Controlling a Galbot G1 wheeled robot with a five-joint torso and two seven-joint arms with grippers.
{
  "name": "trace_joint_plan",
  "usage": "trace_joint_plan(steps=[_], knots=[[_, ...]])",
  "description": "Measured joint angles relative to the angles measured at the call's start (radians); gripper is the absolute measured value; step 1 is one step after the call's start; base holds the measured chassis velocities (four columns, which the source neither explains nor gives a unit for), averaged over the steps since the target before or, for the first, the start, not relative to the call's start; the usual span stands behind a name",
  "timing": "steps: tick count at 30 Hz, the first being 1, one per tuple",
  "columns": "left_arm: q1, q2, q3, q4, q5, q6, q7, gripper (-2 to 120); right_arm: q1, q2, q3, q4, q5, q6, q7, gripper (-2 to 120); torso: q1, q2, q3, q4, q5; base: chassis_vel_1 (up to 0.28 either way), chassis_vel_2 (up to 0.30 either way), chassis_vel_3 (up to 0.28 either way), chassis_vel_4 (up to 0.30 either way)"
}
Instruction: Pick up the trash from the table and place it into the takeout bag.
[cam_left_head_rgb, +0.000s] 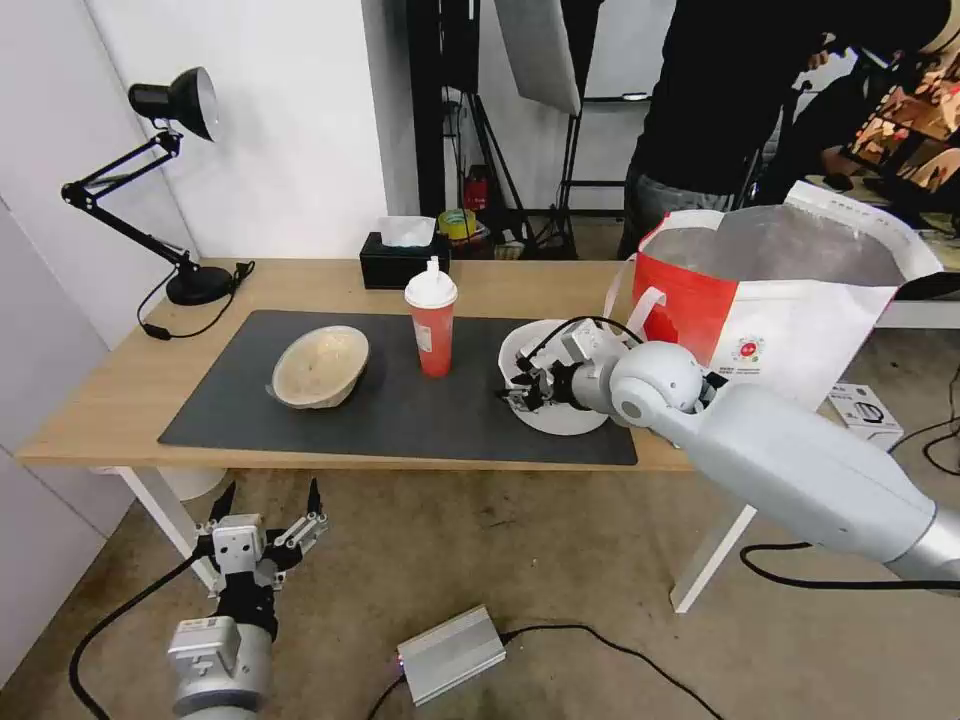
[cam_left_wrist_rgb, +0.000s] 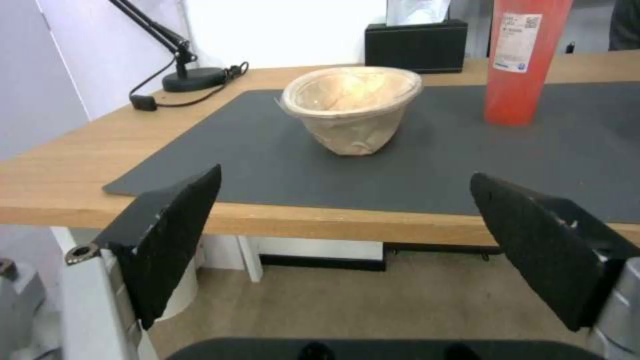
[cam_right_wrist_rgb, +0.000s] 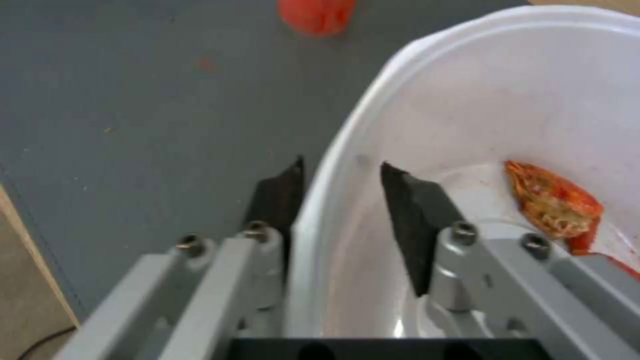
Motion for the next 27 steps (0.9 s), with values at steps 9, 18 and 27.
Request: trace_joint_plan(steps=[9,18,27], knots=[[0.000,0.001,0.000,-0.001,0.000,0.000,0.000,100,0.006,0.013,-0.009,-0.004,0.010,0.000,0.011,0,0.000,0.000,0.000,0.0000,-0.0001,0.000,0.000,0.000,0.000],[0.000,0.002,0.000,-0.001,0.000,-0.001,-0.002,100,-0.009,0.017,-0.010,0.003,0.015,0.000,0.028,0,0.000,0.000,0.000,-0.0001,0.0001,0.000,0.000,0.000,0.000],[-0.002,0.004,-0.001,0.001,-0.001,-0.001,-0.002,100,-0.016,0.002,-0.010,0.045,0.041,-0.001,0.051,0,0.000,0.000,0.000,0.0000,0.0002,0.000,0.000,0.000,0.000]])
